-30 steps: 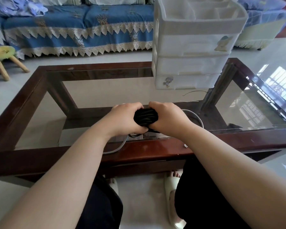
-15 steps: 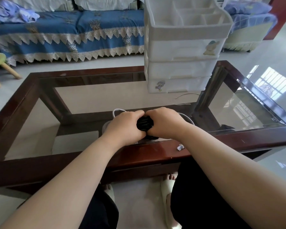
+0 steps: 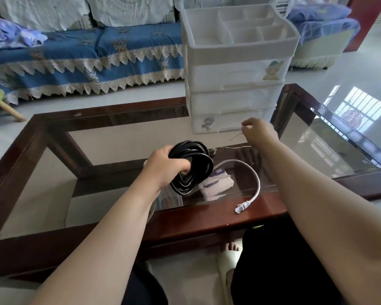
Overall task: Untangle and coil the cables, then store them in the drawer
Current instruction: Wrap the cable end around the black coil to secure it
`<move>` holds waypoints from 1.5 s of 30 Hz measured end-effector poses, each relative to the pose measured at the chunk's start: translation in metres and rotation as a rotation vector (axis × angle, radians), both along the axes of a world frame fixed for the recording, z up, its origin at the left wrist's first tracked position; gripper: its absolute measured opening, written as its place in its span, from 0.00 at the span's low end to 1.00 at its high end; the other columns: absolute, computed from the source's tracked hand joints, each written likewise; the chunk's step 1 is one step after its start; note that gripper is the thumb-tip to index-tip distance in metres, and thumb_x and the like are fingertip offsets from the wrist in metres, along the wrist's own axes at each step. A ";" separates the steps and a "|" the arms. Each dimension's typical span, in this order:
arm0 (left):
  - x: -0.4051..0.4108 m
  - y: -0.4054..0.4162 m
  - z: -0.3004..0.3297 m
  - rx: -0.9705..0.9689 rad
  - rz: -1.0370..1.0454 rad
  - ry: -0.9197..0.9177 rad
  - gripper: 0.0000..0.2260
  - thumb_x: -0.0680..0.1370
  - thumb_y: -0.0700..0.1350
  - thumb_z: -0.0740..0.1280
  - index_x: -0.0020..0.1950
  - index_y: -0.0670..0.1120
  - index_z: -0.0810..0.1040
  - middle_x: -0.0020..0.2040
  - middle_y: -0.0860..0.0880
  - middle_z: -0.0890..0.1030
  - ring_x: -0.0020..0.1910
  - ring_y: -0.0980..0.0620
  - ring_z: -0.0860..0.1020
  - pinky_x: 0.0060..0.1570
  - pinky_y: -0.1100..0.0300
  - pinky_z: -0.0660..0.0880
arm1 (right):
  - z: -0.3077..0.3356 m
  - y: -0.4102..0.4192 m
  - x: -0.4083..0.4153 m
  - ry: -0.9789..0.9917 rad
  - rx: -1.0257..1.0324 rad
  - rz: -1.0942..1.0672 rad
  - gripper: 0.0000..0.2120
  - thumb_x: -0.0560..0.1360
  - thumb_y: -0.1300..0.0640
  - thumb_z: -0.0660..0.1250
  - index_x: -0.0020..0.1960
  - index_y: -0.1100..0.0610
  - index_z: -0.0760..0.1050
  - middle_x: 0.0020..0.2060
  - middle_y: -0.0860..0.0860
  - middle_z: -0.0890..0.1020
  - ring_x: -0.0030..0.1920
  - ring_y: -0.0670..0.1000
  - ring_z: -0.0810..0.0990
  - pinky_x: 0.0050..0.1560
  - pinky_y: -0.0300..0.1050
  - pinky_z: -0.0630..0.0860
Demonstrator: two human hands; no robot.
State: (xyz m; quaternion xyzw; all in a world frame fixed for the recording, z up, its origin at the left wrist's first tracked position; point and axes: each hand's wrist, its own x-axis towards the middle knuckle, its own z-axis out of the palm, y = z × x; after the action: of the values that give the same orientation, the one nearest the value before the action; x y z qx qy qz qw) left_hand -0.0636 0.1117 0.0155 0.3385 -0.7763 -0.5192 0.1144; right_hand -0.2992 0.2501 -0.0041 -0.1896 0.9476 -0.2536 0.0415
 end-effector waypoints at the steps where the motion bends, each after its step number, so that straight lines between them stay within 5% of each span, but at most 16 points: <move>1: -0.001 0.001 0.000 0.041 -0.002 0.011 0.15 0.55 0.48 0.70 0.41 0.51 0.81 0.35 0.50 0.82 0.44 0.45 0.80 0.48 0.53 0.77 | -0.009 0.003 -0.009 0.028 0.094 -0.022 0.16 0.79 0.52 0.59 0.66 0.49 0.73 0.64 0.54 0.75 0.63 0.58 0.71 0.61 0.53 0.69; 7: -0.011 0.006 0.004 0.253 -0.001 0.073 0.11 0.59 0.42 0.68 0.40 0.42 0.77 0.27 0.46 0.75 0.29 0.50 0.74 0.38 0.59 0.71 | -0.043 0.004 -0.028 0.089 0.275 -0.010 0.21 0.79 0.52 0.57 0.72 0.52 0.62 0.69 0.56 0.68 0.68 0.61 0.64 0.65 0.57 0.63; 13: -0.018 0.001 -0.006 0.351 0.019 0.080 0.06 0.73 0.36 0.67 0.36 0.41 0.75 0.25 0.44 0.76 0.28 0.48 0.77 0.39 0.58 0.74 | -0.043 -0.005 -0.034 0.063 0.289 -0.055 0.16 0.79 0.54 0.61 0.64 0.61 0.71 0.61 0.60 0.75 0.64 0.61 0.69 0.62 0.54 0.65; 18: -0.020 -0.006 -0.012 0.476 0.109 0.110 0.08 0.72 0.44 0.73 0.39 0.42 0.78 0.25 0.49 0.75 0.26 0.50 0.77 0.40 0.56 0.75 | -0.034 -0.003 -0.025 -0.029 0.359 -0.015 0.13 0.79 0.59 0.59 0.60 0.63 0.73 0.59 0.62 0.76 0.60 0.63 0.73 0.55 0.51 0.70; 22: -0.021 -0.005 -0.013 0.496 0.137 0.109 0.15 0.63 0.51 0.79 0.38 0.44 0.78 0.27 0.50 0.76 0.30 0.49 0.77 0.44 0.53 0.78 | 0.019 -0.012 0.001 -0.233 -0.159 0.061 0.14 0.80 0.56 0.57 0.47 0.64 0.77 0.42 0.59 0.79 0.41 0.57 0.79 0.42 0.47 0.75; 25: -0.021 -0.001 -0.010 0.535 0.147 0.126 0.30 0.55 0.58 0.80 0.49 0.42 0.83 0.37 0.46 0.81 0.38 0.46 0.79 0.49 0.51 0.77 | 0.054 -0.016 0.058 -0.378 -0.445 0.222 0.15 0.80 0.53 0.60 0.38 0.57 0.75 0.31 0.53 0.77 0.28 0.49 0.74 0.31 0.42 0.70; 28: -0.020 -0.002 -0.010 0.545 0.176 0.146 0.35 0.54 0.60 0.81 0.53 0.40 0.81 0.43 0.45 0.83 0.40 0.48 0.80 0.46 0.55 0.77 | 0.056 -0.016 0.108 -0.417 -0.323 0.380 0.13 0.80 0.55 0.60 0.39 0.58 0.75 0.31 0.51 0.80 0.28 0.47 0.77 0.30 0.39 0.75; 31: -0.016 -0.002 -0.011 0.513 0.171 0.134 0.48 0.45 0.69 0.79 0.55 0.40 0.79 0.49 0.44 0.84 0.50 0.44 0.83 0.56 0.50 0.78 | 0.052 -0.016 0.125 -0.539 -0.289 0.383 0.12 0.80 0.56 0.59 0.40 0.56 0.74 0.35 0.50 0.83 0.40 0.53 0.84 0.41 0.51 0.83; 34: -0.013 0.001 -0.010 0.482 0.129 0.121 0.56 0.38 0.75 0.74 0.56 0.40 0.79 0.51 0.42 0.84 0.52 0.43 0.82 0.58 0.46 0.77 | 0.054 -0.015 0.130 -0.471 -0.236 0.397 0.12 0.80 0.56 0.60 0.41 0.58 0.75 0.35 0.51 0.84 0.41 0.55 0.84 0.43 0.56 0.82; 42: -0.014 0.005 -0.009 0.417 0.016 0.090 0.41 0.51 0.73 0.75 0.49 0.42 0.84 0.45 0.43 0.86 0.48 0.44 0.84 0.60 0.45 0.77 | 0.054 -0.013 0.141 -0.288 -0.117 0.524 0.12 0.76 0.52 0.65 0.38 0.58 0.79 0.33 0.53 0.85 0.34 0.51 0.84 0.45 0.53 0.81; 45: -0.013 0.001 -0.009 0.302 -0.058 0.044 0.27 0.65 0.68 0.73 0.42 0.43 0.83 0.33 0.52 0.83 0.37 0.51 0.81 0.48 0.56 0.76 | 0.060 -0.005 0.136 -0.066 0.005 0.482 0.12 0.70 0.43 0.70 0.39 0.52 0.78 0.32 0.46 0.82 0.37 0.47 0.81 0.41 0.47 0.78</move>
State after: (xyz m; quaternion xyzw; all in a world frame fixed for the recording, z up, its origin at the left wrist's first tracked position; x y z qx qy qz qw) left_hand -0.0765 0.1126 0.0069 0.3178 -0.6961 -0.6405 0.0643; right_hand -0.1634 0.2447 0.0562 -0.4019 0.8736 -0.2403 0.1324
